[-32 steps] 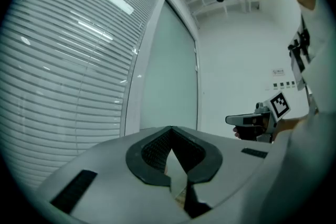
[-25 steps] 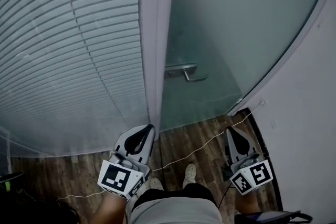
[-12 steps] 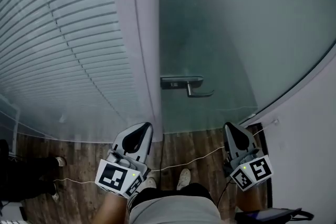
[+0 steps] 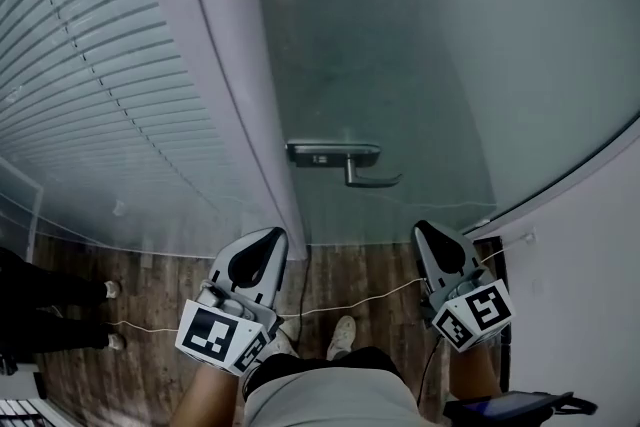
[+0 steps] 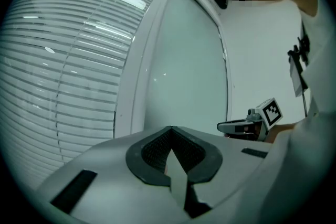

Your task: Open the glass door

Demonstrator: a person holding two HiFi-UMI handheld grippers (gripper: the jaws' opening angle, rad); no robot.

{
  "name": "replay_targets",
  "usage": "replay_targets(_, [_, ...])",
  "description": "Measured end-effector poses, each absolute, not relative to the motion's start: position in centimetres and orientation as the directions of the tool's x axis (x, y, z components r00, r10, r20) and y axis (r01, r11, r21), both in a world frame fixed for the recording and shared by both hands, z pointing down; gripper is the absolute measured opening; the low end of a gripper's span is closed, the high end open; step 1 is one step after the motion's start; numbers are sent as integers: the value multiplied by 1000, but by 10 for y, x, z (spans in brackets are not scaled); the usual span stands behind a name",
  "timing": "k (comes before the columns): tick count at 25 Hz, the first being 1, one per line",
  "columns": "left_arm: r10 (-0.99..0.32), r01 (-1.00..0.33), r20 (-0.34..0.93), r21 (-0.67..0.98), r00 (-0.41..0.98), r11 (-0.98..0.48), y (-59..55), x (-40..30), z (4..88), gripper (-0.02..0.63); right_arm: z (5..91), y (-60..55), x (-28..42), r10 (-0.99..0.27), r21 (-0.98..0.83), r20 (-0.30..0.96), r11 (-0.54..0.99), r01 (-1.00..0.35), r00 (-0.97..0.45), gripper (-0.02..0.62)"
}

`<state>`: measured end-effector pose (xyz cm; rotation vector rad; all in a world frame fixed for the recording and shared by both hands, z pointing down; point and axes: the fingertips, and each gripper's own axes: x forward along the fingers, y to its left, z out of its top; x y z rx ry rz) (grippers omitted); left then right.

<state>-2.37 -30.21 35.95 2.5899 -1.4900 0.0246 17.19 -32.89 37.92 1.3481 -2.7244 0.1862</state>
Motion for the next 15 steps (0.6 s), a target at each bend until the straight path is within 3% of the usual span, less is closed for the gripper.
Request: replay_targets(15, [-855,-860,115,147,505,-489,-301,-29,365,0,428,-390,160,-728,183,386,663,-726,-567,213])
